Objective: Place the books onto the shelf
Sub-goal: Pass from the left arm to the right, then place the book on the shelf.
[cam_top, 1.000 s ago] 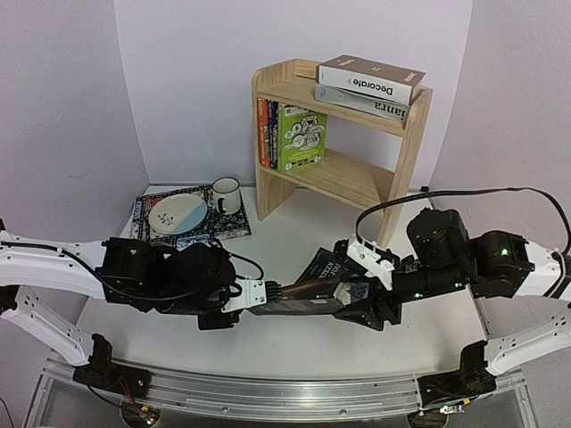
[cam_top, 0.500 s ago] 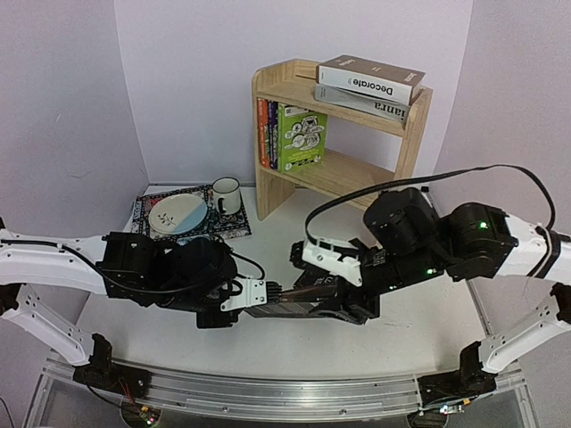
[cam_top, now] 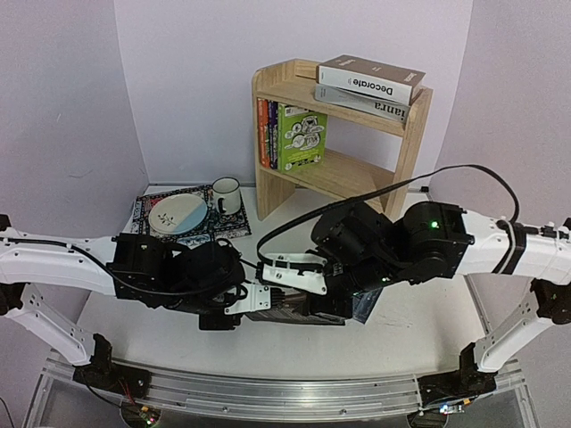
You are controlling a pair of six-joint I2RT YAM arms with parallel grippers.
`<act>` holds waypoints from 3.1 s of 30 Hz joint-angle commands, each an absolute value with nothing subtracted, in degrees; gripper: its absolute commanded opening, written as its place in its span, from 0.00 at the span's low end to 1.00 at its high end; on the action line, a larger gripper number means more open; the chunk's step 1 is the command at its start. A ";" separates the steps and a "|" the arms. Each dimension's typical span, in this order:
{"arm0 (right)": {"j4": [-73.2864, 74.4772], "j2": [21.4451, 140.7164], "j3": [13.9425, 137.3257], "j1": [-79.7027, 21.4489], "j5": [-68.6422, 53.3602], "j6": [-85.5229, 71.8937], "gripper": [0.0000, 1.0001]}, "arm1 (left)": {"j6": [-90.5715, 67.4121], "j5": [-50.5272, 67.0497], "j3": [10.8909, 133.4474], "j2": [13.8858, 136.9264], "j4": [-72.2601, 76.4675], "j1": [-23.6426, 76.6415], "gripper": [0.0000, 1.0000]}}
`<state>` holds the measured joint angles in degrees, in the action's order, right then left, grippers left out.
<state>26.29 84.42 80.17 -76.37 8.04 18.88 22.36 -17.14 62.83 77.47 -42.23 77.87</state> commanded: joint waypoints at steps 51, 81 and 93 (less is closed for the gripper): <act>24.70 74.40 67.14 -77.78 31.34 17.94 0.00 | 9.29 -28.47 63.21 70.41 -39.05 77.58 0.88; -15.38 93.67 89.69 -55.77 40.99 56.49 0.00 | -21.65 -46.82 64.32 56.20 -38.76 76.70 1.00; -20.38 95.04 82.33 -47.55 36.30 58.77 0.00 | -20.65 -47.05 64.19 56.20 -38.60 76.73 1.00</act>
<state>-12.45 95.67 84.45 -47.38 36.93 56.83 -21.04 -45.28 63.61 56.62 -39.99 76.90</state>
